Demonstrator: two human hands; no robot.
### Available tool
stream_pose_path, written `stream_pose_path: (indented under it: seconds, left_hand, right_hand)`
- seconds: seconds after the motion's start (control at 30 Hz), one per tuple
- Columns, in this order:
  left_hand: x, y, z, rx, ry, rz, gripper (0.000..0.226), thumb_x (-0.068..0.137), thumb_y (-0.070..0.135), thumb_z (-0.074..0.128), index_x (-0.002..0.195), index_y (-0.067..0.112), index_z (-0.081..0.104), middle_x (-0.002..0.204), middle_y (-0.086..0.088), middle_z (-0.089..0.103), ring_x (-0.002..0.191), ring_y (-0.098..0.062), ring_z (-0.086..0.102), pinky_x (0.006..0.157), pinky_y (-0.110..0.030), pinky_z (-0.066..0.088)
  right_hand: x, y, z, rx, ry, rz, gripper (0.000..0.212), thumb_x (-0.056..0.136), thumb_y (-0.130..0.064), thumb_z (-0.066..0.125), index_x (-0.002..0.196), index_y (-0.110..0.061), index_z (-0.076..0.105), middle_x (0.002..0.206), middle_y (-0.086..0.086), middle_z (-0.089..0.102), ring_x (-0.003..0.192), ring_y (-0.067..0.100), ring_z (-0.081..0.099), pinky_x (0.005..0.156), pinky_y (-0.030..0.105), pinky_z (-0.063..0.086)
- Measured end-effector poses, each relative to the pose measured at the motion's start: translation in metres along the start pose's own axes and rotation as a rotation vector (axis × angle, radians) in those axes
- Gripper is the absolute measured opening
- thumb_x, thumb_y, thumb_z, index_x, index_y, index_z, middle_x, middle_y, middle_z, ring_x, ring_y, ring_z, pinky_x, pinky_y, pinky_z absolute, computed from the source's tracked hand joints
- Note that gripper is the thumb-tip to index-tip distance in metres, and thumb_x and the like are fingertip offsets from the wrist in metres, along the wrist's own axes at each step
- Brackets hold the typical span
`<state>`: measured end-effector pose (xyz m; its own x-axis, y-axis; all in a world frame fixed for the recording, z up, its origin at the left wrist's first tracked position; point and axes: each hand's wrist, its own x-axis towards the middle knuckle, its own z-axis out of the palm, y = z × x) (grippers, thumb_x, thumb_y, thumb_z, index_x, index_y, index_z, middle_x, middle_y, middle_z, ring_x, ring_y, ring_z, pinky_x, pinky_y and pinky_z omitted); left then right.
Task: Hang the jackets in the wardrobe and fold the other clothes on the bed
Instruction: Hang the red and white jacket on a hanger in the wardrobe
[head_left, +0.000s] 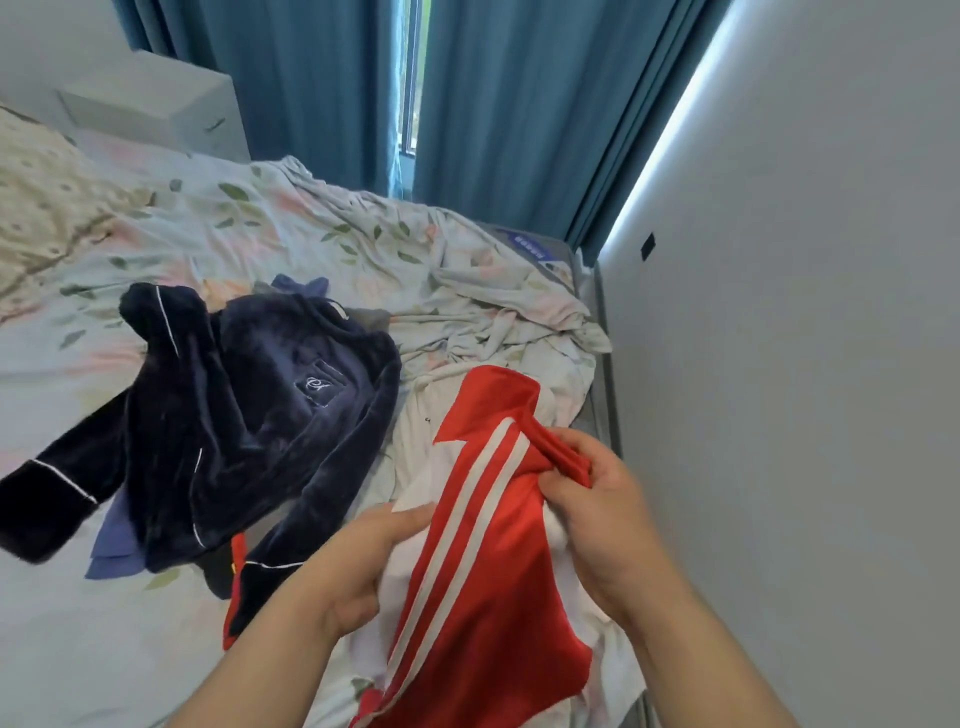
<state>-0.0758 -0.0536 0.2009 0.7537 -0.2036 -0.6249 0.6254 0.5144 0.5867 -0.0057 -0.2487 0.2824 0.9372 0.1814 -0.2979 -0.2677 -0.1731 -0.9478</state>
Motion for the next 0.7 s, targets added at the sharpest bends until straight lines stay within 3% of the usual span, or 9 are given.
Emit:
stream_pose_path:
  seconds: [0.07,0.13,0.27,0.33,0.47,0.63,0.7]
  left_hand:
    - [-0.031,0.008,0.006,-0.062,0.025,0.096,0.035,0.09,0.021,0.067,0.123,0.008,0.066,0.122,-0.021,0.067,0.11,-0.041,0.065,0.095,-0.054,0.051]
    - [-0.067,0.016,0.015,-0.119,0.064,0.226,0.034,0.09,0.022,0.061,0.12,0.009,0.069,0.121,-0.022,0.067,0.108,-0.042,0.065,0.087,-0.051,0.054]
    - [-0.135,0.03,0.041,-0.147,0.143,0.485,0.033,0.088,0.029,0.06,0.111,0.01,0.073,0.117,-0.025,0.068,0.105,-0.041,0.067,0.079,-0.045,0.057]
    - [-0.165,0.035,0.053,-0.136,0.176,0.597,0.033,0.082,0.028,0.071,0.111,0.011,0.073,0.117,-0.025,0.067,0.106,-0.042,0.066,0.078,-0.044,0.058]
    - [-0.217,0.038,0.077,-0.121,0.33,0.837,0.043,0.073,0.018,0.079,0.113,0.005,0.071,0.114,-0.028,0.067,0.104,-0.043,0.067,0.076,-0.042,0.059]
    - [-0.266,0.026,0.118,-0.149,0.509,1.004,0.032,0.079,0.022,0.064,0.103,0.005,0.075,0.108,-0.031,0.068,0.094,-0.041,0.07,0.07,-0.038,0.059]
    - [-0.282,0.02,0.135,-0.152,0.61,1.063,0.035,0.075,0.025,0.066,0.103,0.006,0.075,0.106,-0.03,0.069,0.096,-0.042,0.069,0.074,-0.041,0.06]
  right_hand:
    - [-0.015,-0.019,0.006,0.031,0.044,-0.017,0.043,0.085,0.003,0.064,0.108,-0.034,0.068,0.104,-0.006,0.075,0.1,0.013,0.071,0.093,0.036,0.055]
    - [-0.027,-0.04,0.011,0.165,0.058,0.018,0.041,0.084,0.004,0.069,0.117,-0.02,0.064,0.1,0.001,0.077,0.095,0.019,0.073,0.086,0.037,0.059]
    - [-0.051,-0.077,0.02,0.454,-0.077,0.176,0.019,0.091,0.004,0.061,0.109,0.004,0.066,0.097,0.02,0.075,0.087,0.03,0.074,0.063,0.033,0.061]
    - [-0.059,-0.081,0.024,0.491,-0.174,0.204,0.02,0.093,-0.001,0.058,0.111,0.004,0.066,0.102,0.021,0.074,0.091,0.031,0.074,0.068,0.036,0.062]
    - [-0.073,-0.093,0.032,0.477,-0.382,0.119,0.038,0.083,-0.022,0.064,0.116,-0.002,0.069,0.113,0.018,0.072,0.104,0.03,0.071,0.094,0.043,0.052]
    - [-0.107,-0.108,0.03,0.106,-0.652,-0.063,0.06,0.069,-0.052,0.078,0.112,-0.011,0.07,0.105,0.005,0.076,0.103,0.021,0.071,0.097,0.042,0.051]
    - [-0.125,-0.111,0.028,-0.016,-0.722,-0.155,0.053,0.07,-0.045,0.086,0.113,-0.017,0.07,0.102,0.0,0.077,0.1,0.017,0.072,0.094,0.039,0.053]
